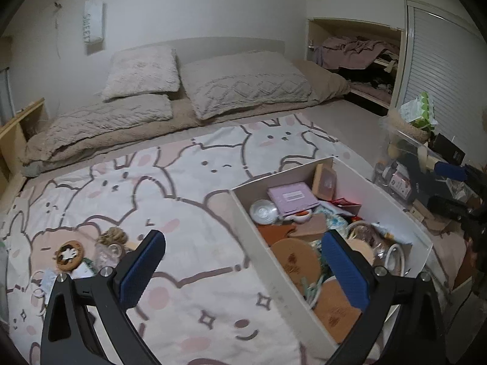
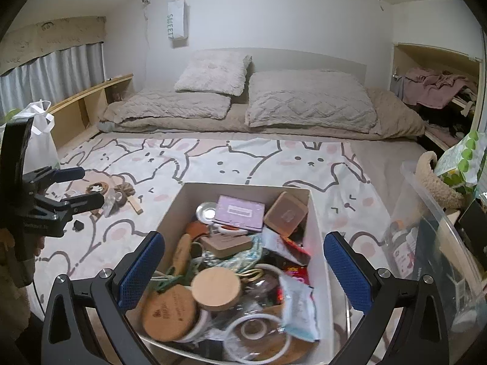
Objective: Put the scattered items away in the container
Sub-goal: 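Withdraw both tools from the box back toward the scattered items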
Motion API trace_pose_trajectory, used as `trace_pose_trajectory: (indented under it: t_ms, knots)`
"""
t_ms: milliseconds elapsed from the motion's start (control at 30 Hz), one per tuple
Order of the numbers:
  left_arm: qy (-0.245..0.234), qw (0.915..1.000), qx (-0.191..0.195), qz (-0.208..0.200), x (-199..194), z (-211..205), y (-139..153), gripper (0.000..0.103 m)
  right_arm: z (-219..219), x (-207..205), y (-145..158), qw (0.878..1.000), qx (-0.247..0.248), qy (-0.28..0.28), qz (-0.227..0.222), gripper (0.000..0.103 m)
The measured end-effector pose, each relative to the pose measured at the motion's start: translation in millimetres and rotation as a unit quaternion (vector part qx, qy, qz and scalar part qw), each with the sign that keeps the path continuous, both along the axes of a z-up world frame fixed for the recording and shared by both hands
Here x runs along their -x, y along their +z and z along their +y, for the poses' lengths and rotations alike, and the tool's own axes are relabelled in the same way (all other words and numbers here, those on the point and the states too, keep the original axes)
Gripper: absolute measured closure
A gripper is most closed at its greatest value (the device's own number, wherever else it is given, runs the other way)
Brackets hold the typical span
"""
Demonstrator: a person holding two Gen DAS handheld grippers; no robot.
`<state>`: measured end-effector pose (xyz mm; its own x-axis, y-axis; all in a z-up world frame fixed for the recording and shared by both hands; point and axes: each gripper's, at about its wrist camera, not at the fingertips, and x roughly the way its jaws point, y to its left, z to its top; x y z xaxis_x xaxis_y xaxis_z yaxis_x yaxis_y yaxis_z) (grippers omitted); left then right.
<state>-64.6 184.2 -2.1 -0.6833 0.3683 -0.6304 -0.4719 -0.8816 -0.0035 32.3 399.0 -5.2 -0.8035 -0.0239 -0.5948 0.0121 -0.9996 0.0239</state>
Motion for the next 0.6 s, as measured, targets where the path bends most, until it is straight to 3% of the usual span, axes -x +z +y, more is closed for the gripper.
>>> trace_pose_trajectory:
  t_ms: [600]
  knots:
    - [0.050,0.9981,-0.026,0.027,-17,-97,-8,0.000,-96,15,-1,0.999,0.021,0.037,0.009,0.000]
